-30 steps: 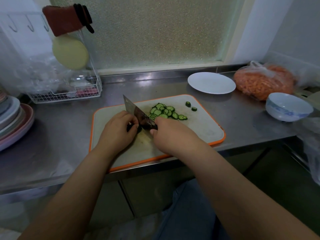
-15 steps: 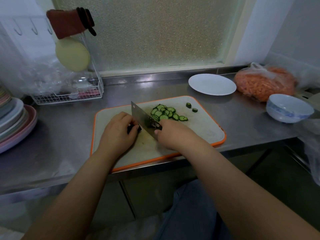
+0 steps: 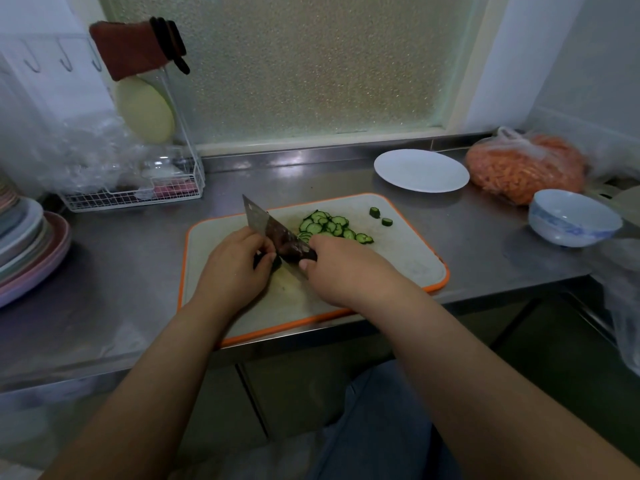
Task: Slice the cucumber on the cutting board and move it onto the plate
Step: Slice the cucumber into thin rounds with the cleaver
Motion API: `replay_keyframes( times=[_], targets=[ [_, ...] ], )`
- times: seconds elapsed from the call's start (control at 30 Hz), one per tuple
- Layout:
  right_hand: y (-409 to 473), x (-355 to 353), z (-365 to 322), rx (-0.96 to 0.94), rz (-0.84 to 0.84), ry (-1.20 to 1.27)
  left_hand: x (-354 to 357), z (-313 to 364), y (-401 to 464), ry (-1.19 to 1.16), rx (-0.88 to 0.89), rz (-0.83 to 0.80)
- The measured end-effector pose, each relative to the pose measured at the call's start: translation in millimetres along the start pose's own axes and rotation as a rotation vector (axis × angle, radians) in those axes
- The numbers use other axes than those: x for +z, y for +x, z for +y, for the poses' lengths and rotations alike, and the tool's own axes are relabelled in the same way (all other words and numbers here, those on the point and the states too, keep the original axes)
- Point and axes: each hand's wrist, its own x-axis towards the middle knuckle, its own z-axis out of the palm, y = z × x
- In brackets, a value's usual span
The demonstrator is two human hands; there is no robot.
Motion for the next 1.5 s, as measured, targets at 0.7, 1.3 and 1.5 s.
replay_keyframes(
  times=[0.7,1.3,1.5],
  targets=[
    [22.2,14.5,17.1,0.11,-0.047,0.036,-0.7,1.7,-8.8,-0.033,-0.002,0.044],
    [3.5,-3.3,4.3,0.043,0.001,0.022,8.4,5.9,6.4,-0.042,0.015,-0.002],
    [5.5,-1.6,1.8,0.07,-0.013,0.043,10.3,4.7,6.7,-0.025,0.013,-0.011]
  ],
)
